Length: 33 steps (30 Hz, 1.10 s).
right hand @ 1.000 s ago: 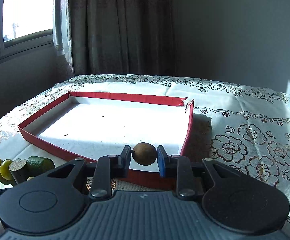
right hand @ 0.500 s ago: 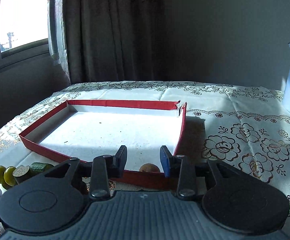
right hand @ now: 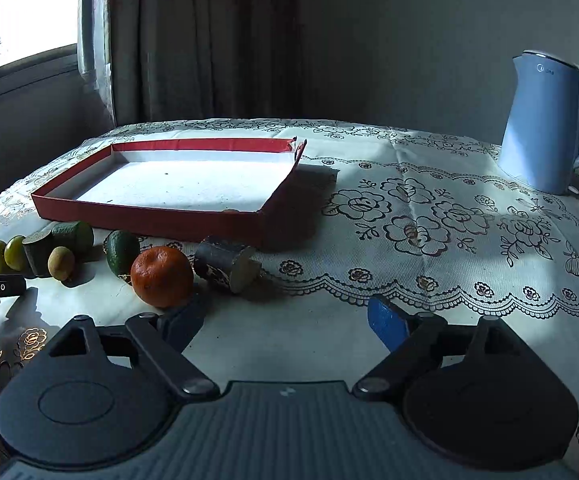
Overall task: Organize fruits
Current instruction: 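Close the left gripper around the orange mandarin on the cloth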
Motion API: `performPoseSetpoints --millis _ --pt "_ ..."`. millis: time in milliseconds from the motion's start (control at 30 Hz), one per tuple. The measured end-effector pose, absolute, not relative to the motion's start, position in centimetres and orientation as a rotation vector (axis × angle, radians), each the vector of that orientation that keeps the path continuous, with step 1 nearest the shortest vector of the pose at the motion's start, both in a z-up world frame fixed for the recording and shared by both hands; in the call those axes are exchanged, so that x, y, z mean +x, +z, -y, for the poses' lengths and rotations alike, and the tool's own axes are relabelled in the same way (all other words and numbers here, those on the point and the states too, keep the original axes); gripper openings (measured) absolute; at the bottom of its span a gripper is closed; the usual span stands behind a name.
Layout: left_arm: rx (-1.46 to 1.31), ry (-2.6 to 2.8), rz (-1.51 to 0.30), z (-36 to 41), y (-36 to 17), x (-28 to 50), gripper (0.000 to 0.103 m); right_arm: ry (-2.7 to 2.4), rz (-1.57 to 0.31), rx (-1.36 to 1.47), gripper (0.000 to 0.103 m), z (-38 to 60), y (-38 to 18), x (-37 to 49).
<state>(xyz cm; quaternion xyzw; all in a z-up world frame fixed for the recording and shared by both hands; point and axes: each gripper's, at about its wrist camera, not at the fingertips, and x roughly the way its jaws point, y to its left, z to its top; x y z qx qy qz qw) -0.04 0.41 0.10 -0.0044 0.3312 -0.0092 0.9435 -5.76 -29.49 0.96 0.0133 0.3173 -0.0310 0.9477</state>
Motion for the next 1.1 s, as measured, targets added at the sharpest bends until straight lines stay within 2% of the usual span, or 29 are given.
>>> performPoseSetpoints --millis 33,133,233,433,500,567,700,833,900,933,967,1100 --pt "-0.018 -0.024 -0.671 -0.6 0.1 -0.2 0.103 -0.064 -0.67 0.018 0.09 29.4 0.5 -5.5" --pt "-0.079 -0.054 -0.64 -1.7 0.3 -0.7 0.103 -0.075 -0.678 0.012 0.099 29.3 0.2 -5.7" --pt "-0.125 -0.041 -0.602 -2.6 0.6 -1.3 0.103 -0.069 -0.69 0.029 0.099 29.6 0.0 -5.6" --pt "-0.03 0.011 -0.528 -2.7 1.3 -2.2 0.103 -0.058 -0.7 0.046 0.101 29.9 0.0 -5.3" --pt "0.007 0.038 -0.52 -2.7 1.5 -2.3 0.098 -0.057 -0.701 0.047 0.101 29.9 0.0 -5.3" --pt "0.021 0.025 -0.549 -2.9 1.5 -2.2 0.088 -0.057 -0.701 0.047 0.101 29.9 0.0 -5.3" --pt "0.011 0.003 -0.563 -3.6 1.1 -3.1 0.088 -0.057 -0.701 0.047 0.102 29.9 0.0 -5.3" --pt "-0.004 -0.026 -0.572 -4.4 0.8 -3.5 0.075 -0.056 -0.703 0.044 0.102 29.9 0.0 -5.3" --pt "-0.021 -0.036 -0.582 -4.7 0.6 -3.6 0.06 -0.056 -0.704 0.044 0.103 29.9 0.0 -5.3" --pt "-0.027 -0.042 -0.588 -4.8 0.5 -3.6 0.045 -0.056 -0.704 0.044 0.103 29.9 0.0 -5.2" --pt "-0.038 -0.054 -0.593 -4.9 0.4 -3.6 0.04 -0.056 -0.704 0.044 0.103 29.9 0.0 -5.2" --pt "-0.03 -0.055 -0.589 -4.8 0.4 -3.9 0.04 -0.056 -0.704 0.044 0.103 29.9 0.0 -5.2"
